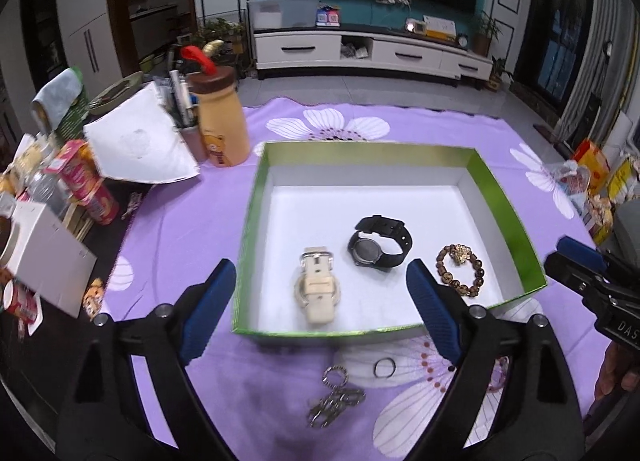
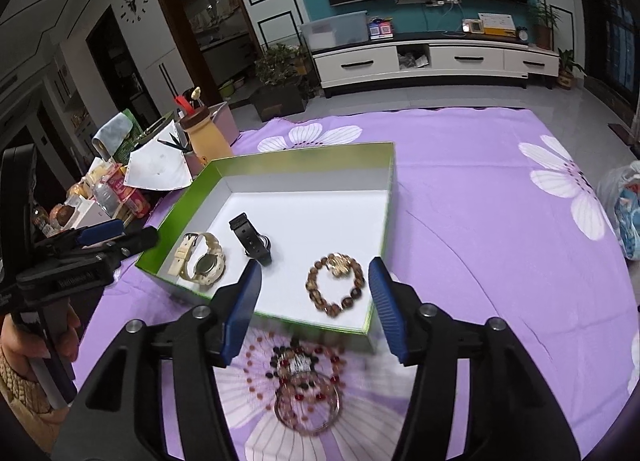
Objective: Organize jewelry
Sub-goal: 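Open the left tool releasing the watch while the right tool releases the brooch, then move both open tools out of the box toward the jewelry on the tablecloth, then grasp the green jade keychain with the left tool while the right tool grasps the red bead bracelet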
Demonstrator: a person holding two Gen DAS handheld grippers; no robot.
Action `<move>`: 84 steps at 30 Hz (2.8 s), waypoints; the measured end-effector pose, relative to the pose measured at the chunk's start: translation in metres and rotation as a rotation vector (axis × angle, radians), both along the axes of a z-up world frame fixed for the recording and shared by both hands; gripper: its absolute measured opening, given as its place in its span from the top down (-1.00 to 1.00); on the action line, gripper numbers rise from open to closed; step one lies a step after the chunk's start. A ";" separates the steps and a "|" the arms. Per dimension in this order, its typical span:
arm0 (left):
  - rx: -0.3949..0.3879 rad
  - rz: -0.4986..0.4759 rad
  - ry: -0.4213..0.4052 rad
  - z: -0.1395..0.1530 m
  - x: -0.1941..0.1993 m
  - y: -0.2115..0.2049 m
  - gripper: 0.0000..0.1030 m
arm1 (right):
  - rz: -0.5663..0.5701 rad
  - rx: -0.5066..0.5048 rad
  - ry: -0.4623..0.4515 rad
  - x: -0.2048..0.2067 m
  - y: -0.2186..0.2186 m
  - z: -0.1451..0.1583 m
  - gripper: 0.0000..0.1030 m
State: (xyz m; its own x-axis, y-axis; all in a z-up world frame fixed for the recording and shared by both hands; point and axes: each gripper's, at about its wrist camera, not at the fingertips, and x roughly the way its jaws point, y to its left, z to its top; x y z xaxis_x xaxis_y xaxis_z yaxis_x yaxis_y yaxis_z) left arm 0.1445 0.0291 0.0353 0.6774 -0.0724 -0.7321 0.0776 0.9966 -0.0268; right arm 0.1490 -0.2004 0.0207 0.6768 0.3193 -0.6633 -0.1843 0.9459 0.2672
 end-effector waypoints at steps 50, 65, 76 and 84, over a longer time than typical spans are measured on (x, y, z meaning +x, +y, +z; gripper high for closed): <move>0.028 -0.086 0.136 -0.108 -0.080 -0.007 0.64 | 0.008 0.031 0.201 -0.038 0.001 -0.074 -0.04; -0.053 -0.079 0.153 -0.109 -0.082 0.006 0.68 | 0.016 -0.031 0.214 -0.011 0.020 -0.089 0.62; -0.059 -0.063 0.142 -0.103 -0.084 0.009 0.69 | 0.052 -0.099 0.099 -0.025 0.032 -0.065 0.87; -0.082 -0.056 0.105 -0.085 -0.087 0.015 0.88 | 0.080 -0.064 0.021 -0.045 0.032 -0.034 0.87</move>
